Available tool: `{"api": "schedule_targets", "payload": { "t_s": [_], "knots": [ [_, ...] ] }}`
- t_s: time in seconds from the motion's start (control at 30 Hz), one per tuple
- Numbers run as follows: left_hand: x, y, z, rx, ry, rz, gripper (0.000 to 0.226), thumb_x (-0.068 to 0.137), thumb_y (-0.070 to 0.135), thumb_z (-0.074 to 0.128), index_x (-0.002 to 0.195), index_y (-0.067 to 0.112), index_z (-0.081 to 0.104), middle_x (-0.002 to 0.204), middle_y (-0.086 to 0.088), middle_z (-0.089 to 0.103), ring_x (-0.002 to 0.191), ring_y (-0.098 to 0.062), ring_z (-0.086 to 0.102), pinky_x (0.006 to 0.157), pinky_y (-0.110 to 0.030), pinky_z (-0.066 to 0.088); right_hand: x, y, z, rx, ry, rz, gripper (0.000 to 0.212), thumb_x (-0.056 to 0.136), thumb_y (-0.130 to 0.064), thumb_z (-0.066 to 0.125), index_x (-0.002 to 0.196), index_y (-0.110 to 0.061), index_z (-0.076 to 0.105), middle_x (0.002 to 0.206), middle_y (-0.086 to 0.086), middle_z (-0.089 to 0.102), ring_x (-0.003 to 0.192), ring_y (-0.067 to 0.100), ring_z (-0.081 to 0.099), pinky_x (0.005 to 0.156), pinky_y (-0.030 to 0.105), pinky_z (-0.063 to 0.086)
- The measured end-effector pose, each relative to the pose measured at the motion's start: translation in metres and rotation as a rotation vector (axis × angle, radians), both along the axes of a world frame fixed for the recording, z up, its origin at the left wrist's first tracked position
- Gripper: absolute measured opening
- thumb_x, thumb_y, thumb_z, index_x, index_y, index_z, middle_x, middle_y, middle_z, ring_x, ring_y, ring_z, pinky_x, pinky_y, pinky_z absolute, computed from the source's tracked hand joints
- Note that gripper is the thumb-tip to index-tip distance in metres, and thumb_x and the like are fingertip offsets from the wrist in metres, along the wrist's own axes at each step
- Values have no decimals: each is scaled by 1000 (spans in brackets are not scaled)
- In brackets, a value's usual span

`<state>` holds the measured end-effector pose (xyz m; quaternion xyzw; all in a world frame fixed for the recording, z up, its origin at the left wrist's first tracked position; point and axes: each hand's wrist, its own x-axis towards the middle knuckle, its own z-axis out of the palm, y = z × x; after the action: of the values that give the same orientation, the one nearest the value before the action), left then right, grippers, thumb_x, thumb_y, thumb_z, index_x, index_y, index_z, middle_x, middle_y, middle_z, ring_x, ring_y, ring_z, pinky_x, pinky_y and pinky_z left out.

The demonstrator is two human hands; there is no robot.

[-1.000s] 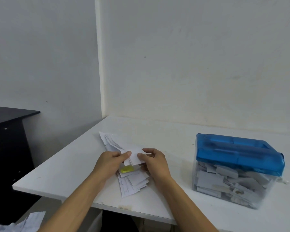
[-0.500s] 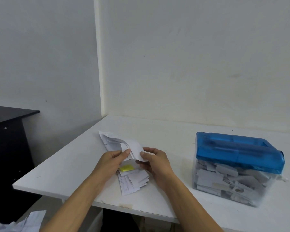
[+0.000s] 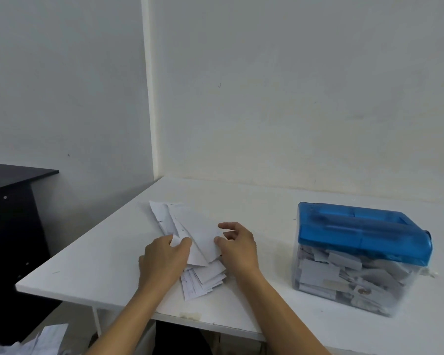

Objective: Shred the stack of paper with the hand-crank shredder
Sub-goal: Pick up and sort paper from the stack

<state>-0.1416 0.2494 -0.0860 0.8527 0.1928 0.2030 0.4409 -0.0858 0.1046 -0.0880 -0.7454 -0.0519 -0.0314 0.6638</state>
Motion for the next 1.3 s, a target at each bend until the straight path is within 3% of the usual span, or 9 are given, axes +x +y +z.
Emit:
{"api": "schedule_targets", "payload": {
  "t_s": [0.13,0.2,0.3,0.43,0.57,0.73,0.83,1.07,1.3],
  "knots": [
    [5,-3,-2,151,56,66,30,90,39,62,99,15,47,104,5,44,98,-19,43,89,-41,34,1,-9,6,278,127,73,29,89,-3,66,114,-18,67,100,6,75,91,21,74,80,33,62],
    [4,-4,1,83,-67,73,33,92,36,63,109,19,40,112,3,37,103,-17,36,95,-42,33,2,-12,10,462,205,132,29,91,1,67,117,-11,66,102,10,77,96,23,74,81,32,61],
    [4,-5,12,127,-82,0,21,103,39,49,105,22,61,108,5,51,101,-16,49,96,-39,34,1,-10,14,560,232,223,27,94,-1,64,121,-2,66,109,13,76,102,24,73,79,27,59],
    [6,-9,35,-317,-35,-180,41,104,45,49,96,14,74,95,-6,71,87,-18,63,74,-33,48,-6,-5,19,530,255,325,23,97,-2,60,118,2,68,108,15,76,102,26,73,78,26,58],
    [18,-8,40,-821,-87,-280,26,103,34,58,114,14,70,109,-8,75,101,-25,69,92,-42,56,-5,-8,26,429,249,376,27,95,3,53,115,-2,71,111,16,74,100,27,71,73,28,58],
    [46,-4,62,-1194,-172,-367,33,107,14,49,138,4,52,116,-17,74,106,-30,71,84,-43,56,-14,-18,38,-111,139,378,34,88,-5,51,117,-13,67,107,6,69,97,23,66,69,27,59],
    [60,-2,82,-1167,-189,-394,33,109,11,42,138,4,54,115,-16,73,100,-29,73,81,-43,56,-13,-23,41,-258,112,360,30,90,-12,54,118,-17,64,104,1,66,92,17,64,71,26,60],
    [49,-22,135,-986,-183,-655,35,105,24,52,136,8,59,123,-12,73,110,-26,72,93,-41,56,-20,-37,72,42,-38,356,16,96,-18,64,110,-12,69,108,4,73,98,20,68,72,26,57],
    [26,-72,169,-527,-144,-776,36,100,37,61,126,13,68,121,-12,72,107,-27,70,94,-44,57,-25,-82,147,80,-287,159,14,96,-17,63,108,-15,70,101,4,74,91,18,70,67,27,59]
  ]
}}
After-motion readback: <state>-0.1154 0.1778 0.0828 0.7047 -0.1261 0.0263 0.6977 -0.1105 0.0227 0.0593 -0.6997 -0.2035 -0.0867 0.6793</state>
